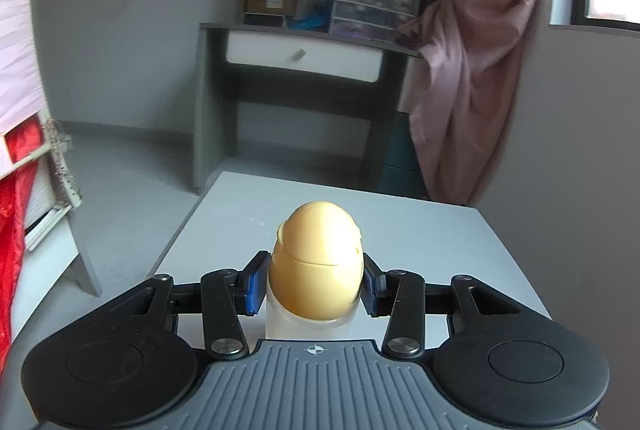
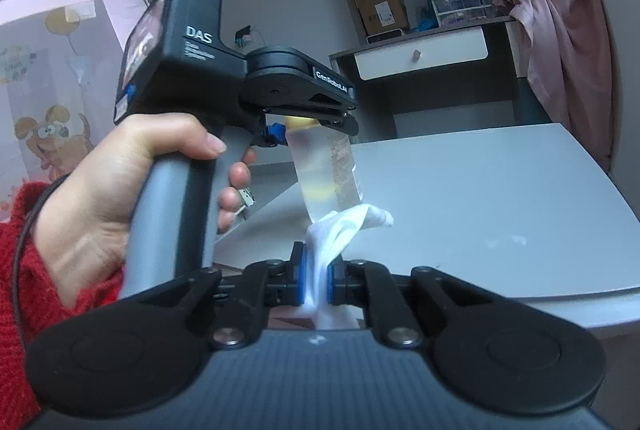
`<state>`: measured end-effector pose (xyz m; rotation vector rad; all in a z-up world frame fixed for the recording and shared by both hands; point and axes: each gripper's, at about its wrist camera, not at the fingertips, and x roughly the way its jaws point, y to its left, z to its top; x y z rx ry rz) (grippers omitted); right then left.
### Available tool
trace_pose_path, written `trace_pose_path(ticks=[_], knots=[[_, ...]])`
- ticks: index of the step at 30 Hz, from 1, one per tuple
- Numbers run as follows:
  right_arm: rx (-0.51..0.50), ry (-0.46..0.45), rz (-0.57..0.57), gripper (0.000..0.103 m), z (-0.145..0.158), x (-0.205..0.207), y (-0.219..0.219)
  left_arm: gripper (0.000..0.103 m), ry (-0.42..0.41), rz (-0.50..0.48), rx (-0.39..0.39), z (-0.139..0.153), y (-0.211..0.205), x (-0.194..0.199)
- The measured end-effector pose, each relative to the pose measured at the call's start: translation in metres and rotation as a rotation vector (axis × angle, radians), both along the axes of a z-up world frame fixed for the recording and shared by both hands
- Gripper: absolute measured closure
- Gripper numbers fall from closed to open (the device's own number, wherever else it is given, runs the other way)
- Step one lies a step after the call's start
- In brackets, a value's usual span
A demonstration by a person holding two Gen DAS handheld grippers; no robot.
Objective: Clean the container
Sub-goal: 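Rub the cloth in the right gripper along the bottle's side, then open the left gripper and regrasp the bottle around its shoulder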
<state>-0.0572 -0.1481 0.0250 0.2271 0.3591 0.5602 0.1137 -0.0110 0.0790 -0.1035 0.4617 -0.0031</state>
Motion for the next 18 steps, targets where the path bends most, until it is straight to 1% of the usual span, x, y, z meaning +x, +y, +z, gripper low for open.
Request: trace_pose_path(ticks=[7, 11, 14, 16, 17, 18], knots=[[0.023, -0.001, 0.001, 0.093, -0.003, -0.002, -0.008, 0.057, 0.003, 0.058, -0.021, 0.003, -0.004, -0.001], [0.031, -0.005, 0.014, 0.093, -0.003, 0.002, -0.009, 0.057, 0.016, 0.045, -0.002, 0.003, -0.007, -0.001], [0.031, -0.004, 0.024, 0.093, -0.003, 0.007, -0.007, 0.055, 0.035, 0.023, -0.02, 0.005, -0.003, 0.0], [0.037, 0.004, 0.028, 0.093, -0.004, 0.009, -0.007, 0.05, 0.048, 0.004, -0.029, 0.004, 0.0, 0.0], [0.037, 0.008, 0.026, 0.093, -0.004, 0.011, -0.006, 0.044, 0.047, -0.019, -0.018, 0.003, 0.0, 0.0], [0.034, 0.013, 0.026, 0.093, -0.005, 0.011, -0.005, 0.033, 0.045, -0.041, -0.006, 0.001, 0.0, 0.0]])
